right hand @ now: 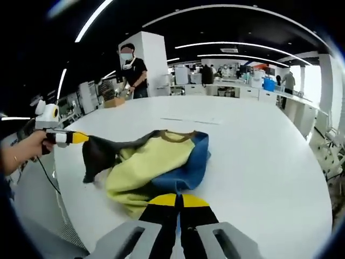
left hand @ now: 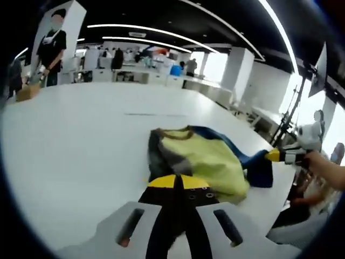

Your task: Fold the garment on the visible template until the final outline fits inside the template.

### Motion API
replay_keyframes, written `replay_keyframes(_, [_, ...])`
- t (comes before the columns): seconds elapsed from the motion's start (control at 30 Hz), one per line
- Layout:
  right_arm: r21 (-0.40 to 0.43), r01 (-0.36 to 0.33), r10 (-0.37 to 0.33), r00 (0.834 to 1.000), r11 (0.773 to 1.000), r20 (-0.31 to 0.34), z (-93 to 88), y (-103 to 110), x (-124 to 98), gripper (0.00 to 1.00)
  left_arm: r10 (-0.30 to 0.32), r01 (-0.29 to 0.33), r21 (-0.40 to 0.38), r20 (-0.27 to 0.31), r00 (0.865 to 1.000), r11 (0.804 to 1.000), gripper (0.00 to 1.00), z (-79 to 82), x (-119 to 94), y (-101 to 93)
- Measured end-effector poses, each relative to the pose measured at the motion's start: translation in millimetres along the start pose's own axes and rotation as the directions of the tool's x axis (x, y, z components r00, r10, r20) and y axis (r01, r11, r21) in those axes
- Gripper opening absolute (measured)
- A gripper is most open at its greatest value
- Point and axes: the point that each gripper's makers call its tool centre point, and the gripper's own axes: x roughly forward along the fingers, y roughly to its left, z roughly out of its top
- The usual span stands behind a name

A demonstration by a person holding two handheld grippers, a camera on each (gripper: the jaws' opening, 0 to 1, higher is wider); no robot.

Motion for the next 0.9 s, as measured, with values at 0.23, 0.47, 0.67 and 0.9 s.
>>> replay_keyframes(0.23, [0.037,0.063,-0.064,0.998,0.997,0.014,2.5,-26,-8,0.0,0.088,-0.088,-0.004,0.002,0.996,0.996,0.0,2.1,-8,35.9])
replay_keyframes(0.47, [0.069,0.113,-0.115,0.993,0.991,0.023,6.6,-53,-12,0.0,0.147,-0.147,0.003,-0.051,0.988,0.989,0.0,-7.4,-8,65.6])
replay_keyframes(0.67, [0.07,0.166,-0.167,0.986,0.984,0.005,8.3,-81,-12,0.0,0.195,-0.193,0.039,-0.08,0.978,0.98,0.0,-10.3,-7,90.9])
replay_keyframes(0.9, [0.068,0.204,-0.202,0.979,0.977,-0.037,4.9,-100,-12,0.0,0.241,-0.238,0.039,-0.119,0.963,0.97,0.0,-20.7,-1,120.4])
